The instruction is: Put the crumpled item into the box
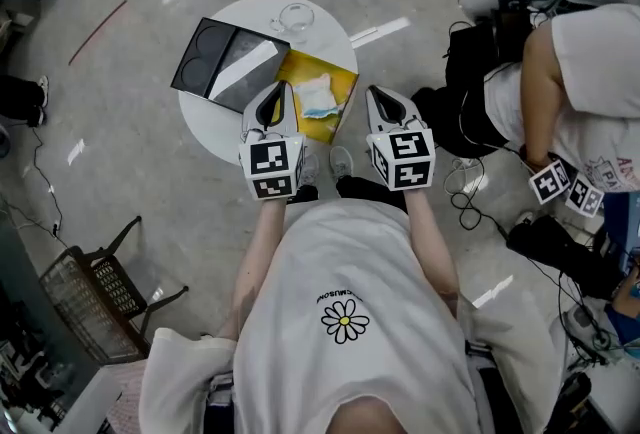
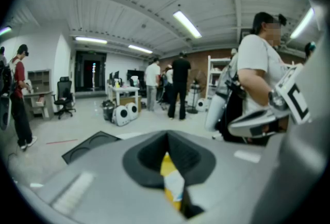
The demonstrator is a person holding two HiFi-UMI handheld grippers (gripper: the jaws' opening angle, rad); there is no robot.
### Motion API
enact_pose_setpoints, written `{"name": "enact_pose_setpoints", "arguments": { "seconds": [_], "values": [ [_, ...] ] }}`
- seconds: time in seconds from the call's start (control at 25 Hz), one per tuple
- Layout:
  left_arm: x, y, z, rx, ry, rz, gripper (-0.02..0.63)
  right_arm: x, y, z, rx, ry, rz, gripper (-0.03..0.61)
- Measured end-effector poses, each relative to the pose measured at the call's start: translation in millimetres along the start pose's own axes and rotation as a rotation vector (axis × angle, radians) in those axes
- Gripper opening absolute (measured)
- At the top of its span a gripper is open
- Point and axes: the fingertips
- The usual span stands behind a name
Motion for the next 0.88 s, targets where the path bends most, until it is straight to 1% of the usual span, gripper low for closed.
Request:
{"name": "enact_pose_setpoints", "arguments": {
  "seconds": [0.2, 0.36, 0.56, 0.88],
  "values": [
    [-1.1, -1.1, -1.0, 0.002, -0.001, -0.005, 0.0, -0.9, 1.9, -2.1, 0.0, 0.001, 0.001, 0.0],
    [-2.9, -2.1, -1.1, 0.001, 0.0, -0.01, 0.0, -3.1, 2.7, 1.0, 0.033, -0.022, 0.001, 0.0],
    [-2.1, -3.7, -1.4, 0.003, 0.002, -0.013, 0.0, -2.0, 5.7, 0.9, 0.004, -0.015, 0.011, -0.002],
    [-2.2, -3.4, -1.0, 0.004, 0.001, -0.013, -0.001, -1.0, 6.7, 0.2, 0.005, -0.014, 0.013, -0.002]
  ]
}}
Point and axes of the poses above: the fingertips, and each gripper's own axes: x forward along the fingers, y to its left, z out of its top, and after that the axes turned 12 degrees about -x, right-handed
